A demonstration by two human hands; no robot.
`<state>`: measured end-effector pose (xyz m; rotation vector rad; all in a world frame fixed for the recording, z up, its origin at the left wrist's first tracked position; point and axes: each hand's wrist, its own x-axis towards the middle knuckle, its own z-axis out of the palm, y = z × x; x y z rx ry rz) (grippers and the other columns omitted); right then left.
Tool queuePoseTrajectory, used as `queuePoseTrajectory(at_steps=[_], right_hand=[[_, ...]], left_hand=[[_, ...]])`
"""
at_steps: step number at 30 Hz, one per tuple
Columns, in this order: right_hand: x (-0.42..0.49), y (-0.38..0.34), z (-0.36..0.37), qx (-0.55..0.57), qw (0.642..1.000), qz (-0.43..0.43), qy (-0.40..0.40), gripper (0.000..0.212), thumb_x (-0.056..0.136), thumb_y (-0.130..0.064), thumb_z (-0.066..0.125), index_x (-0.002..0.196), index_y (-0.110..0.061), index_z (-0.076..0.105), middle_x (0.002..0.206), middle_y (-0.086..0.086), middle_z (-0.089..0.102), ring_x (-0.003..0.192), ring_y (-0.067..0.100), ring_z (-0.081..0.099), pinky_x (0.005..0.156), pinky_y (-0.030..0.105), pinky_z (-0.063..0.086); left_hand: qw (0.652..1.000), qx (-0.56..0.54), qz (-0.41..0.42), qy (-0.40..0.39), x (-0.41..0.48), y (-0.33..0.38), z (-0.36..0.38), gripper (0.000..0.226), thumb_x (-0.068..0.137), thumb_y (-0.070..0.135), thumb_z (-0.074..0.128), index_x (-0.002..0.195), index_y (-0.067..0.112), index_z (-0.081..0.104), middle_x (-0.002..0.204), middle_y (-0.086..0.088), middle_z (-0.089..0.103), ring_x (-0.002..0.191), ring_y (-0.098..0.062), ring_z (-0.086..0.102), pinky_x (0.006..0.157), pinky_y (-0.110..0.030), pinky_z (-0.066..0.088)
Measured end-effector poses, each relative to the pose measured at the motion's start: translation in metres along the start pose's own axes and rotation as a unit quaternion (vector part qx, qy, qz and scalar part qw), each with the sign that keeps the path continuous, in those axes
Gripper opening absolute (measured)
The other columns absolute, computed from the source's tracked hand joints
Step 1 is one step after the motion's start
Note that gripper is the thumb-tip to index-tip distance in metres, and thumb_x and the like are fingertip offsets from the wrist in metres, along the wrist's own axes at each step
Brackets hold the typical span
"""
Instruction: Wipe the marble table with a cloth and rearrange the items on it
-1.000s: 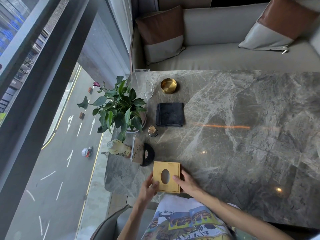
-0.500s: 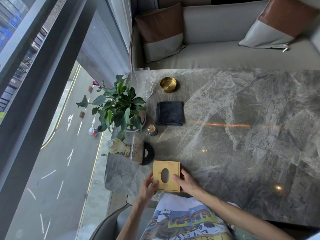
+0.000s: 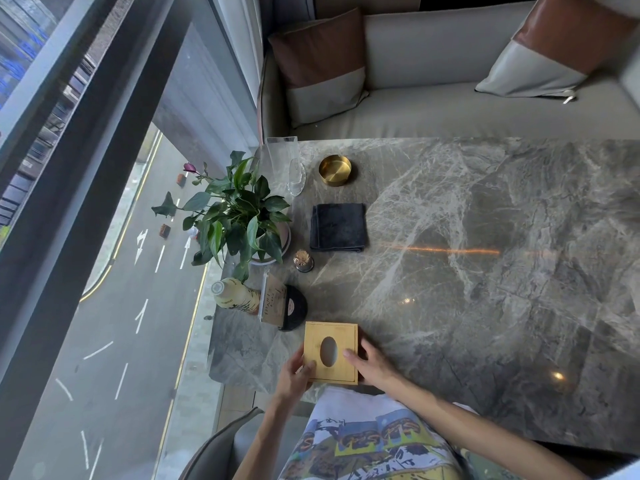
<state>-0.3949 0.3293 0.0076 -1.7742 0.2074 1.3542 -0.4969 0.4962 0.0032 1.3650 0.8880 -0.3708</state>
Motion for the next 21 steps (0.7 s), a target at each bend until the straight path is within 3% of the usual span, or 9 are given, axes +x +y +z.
queuePoseTrajectory(at_steps=[2, 5, 7, 12, 14, 16, 17, 19, 21], right_hand=[[-0.003, -0.002, -0.001, 0.007, 1.000, 0.004, -0.003, 0.062, 0.096, -0.033, 0.054, 0.148, -0.015, 0.027, 0.140, 0.014, 0.050, 0.108, 0.024, 0.059, 0.089, 0.040, 0.055], [-0.006, -0.005, -0.002, 0.000, 1.000, 0.009, -0.002, 0.066, 0.096, -0.034, 0.053, 0.151, -0.014, 0.022, 0.146, 0.015, 0.044, 0.125, 0.030, 0.052, 0.089, 0.038, 0.054], [-0.005, -0.005, -0.003, 0.003, 1.000, 0.008, -0.004, 0.065, 0.096, -0.034, 0.053, 0.150, -0.013, 0.023, 0.146, 0.014, 0.044, 0.127, 0.030, 0.051, 0.090, 0.038, 0.053], [0.003, 0.003, -0.004, -0.021, 1.000, 0.007, -0.007, 0.081, 0.090, -0.050, 0.054, 0.153, -0.019, 0.013, 0.154, 0.008, 0.035, 0.132, 0.026, 0.047, 0.091, 0.039, 0.056], [0.011, 0.009, -0.006, -0.029, 1.000, 0.005, -0.011, 0.087, 0.086, -0.057, 0.055, 0.153, -0.022, 0.012, 0.155, 0.007, 0.034, 0.132, 0.026, 0.046, 0.092, 0.039, 0.055], [0.008, 0.006, -0.006, -0.044, 0.999, 0.004, -0.018, 0.089, 0.084, -0.059, 0.056, 0.153, -0.021, 0.014, 0.156, 0.005, 0.032, 0.136, 0.026, 0.042, 0.103, 0.041, 0.047], [0.004, 0.003, -0.006, -0.067, 0.998, -0.006, -0.008, 0.086, 0.087, -0.056, 0.056, 0.153, -0.019, 0.015, 0.156, 0.004, 0.031, 0.139, 0.025, 0.038, 0.110, 0.039, 0.039], [0.003, 0.004, -0.011, -0.102, 0.994, -0.028, 0.009, 0.081, 0.090, -0.051, 0.055, 0.153, -0.015, 0.016, 0.157, 0.003, 0.027, 0.144, 0.022, 0.030, 0.116, 0.033, 0.026], [0.002, 0.005, -0.025, -0.116, 0.992, -0.041, 0.022, 0.083, 0.089, -0.055, 0.055, 0.153, -0.019, 0.017, 0.158, 0.004, 0.026, 0.145, 0.020, 0.028, 0.117, 0.034, 0.024]], left_hand=[[1.000, -0.005, 0.001, 0.005, 0.000, -0.001, 0.001, 0.067, 0.078, 0.023, 0.057, 0.142, 0.012, 0.039, 0.126, -0.024, 0.060, 0.095, -0.017, 0.069, 0.070, -0.024, 0.056], [1.000, -0.007, -0.009, 0.011, 0.001, -0.002, 0.002, 0.068, 0.079, 0.024, 0.057, 0.143, 0.014, 0.037, 0.129, -0.021, 0.060, 0.111, -0.032, 0.063, 0.077, -0.028, 0.057], [1.000, 0.005, -0.021, 0.020, 0.001, -0.003, 0.002, 0.067, 0.081, 0.025, 0.056, 0.144, 0.016, 0.037, 0.129, -0.019, 0.060, 0.114, -0.033, 0.061, 0.083, -0.033, 0.057], [0.997, 0.058, -0.020, 0.044, 0.003, -0.001, 0.011, 0.051, 0.096, 0.009, 0.046, 0.145, 0.017, 0.036, 0.127, -0.015, 0.062, 0.113, -0.033, 0.061, 0.091, -0.045, 0.053], [0.994, 0.087, -0.023, 0.063, 0.002, 0.007, 0.019, 0.056, 0.094, -0.001, 0.040, 0.147, 0.014, 0.030, 0.128, -0.017, 0.059, 0.111, -0.035, 0.060, 0.092, -0.048, 0.051], [0.985, 0.144, -0.033, 0.084, 0.001, 0.012, 0.027, 0.068, 0.087, -0.007, 0.041, 0.150, 0.011, 0.019, 0.122, -0.016, 0.059, 0.103, -0.030, 0.059, 0.091, -0.045, 0.053], [0.978, 0.186, -0.038, 0.091, -0.003, 0.017, 0.031, 0.074, 0.085, -0.003, 0.045, 0.150, 0.010, 0.014, 0.120, -0.015, 0.058, 0.102, -0.028, 0.058, 0.091, -0.044, 0.052], [0.949, 0.288, 0.005, 0.130, -0.005, 0.018, 0.041, 0.080, 0.084, 0.014, 0.052, 0.150, 0.010, 0.007, 0.134, -0.017, 0.049, 0.119, -0.036, 0.049, 0.101, -0.050, 0.043], [0.887, 0.428, 0.040, 0.169, -0.002, 0.021, 0.053, 0.082, 0.084, 0.026, 0.053, 0.150, 0.014, 0.006, 0.150, -0.014, 0.031, 0.138, -0.042, 0.025, 0.113, -0.057, 0.027]])
